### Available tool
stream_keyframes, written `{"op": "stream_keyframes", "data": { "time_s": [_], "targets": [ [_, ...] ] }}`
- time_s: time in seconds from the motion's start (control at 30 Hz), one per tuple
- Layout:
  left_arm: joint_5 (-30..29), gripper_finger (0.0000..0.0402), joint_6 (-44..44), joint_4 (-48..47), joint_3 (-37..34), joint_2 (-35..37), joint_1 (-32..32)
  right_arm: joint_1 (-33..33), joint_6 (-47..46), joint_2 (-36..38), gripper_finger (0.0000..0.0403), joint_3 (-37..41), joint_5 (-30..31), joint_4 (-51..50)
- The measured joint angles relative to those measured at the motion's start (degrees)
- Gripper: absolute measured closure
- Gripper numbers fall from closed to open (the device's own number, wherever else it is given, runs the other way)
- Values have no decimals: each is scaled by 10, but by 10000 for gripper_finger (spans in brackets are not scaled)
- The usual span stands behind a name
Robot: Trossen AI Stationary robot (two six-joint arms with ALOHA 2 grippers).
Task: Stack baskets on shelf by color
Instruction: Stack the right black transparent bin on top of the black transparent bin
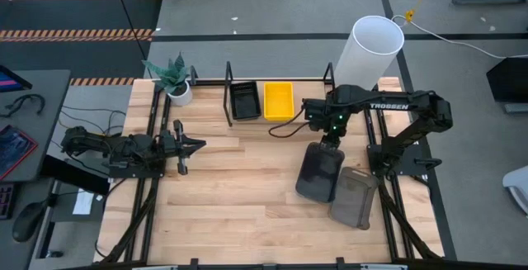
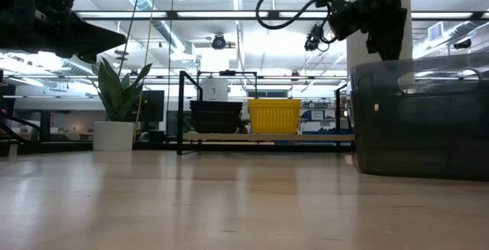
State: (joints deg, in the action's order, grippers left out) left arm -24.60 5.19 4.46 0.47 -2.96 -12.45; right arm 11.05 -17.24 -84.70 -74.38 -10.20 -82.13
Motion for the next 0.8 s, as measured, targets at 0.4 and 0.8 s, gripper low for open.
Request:
{"op": "stream_keyframes", "data": {
  "time_s": [0.4,0.8],
  "targets": [
    [0,374,0,0,0,0,0,-57,-18,3,249,79,0,-33],
    [0,373,0,0,0,0,0,-110,-182,127,249,154,-1,-1]
  ]
}}
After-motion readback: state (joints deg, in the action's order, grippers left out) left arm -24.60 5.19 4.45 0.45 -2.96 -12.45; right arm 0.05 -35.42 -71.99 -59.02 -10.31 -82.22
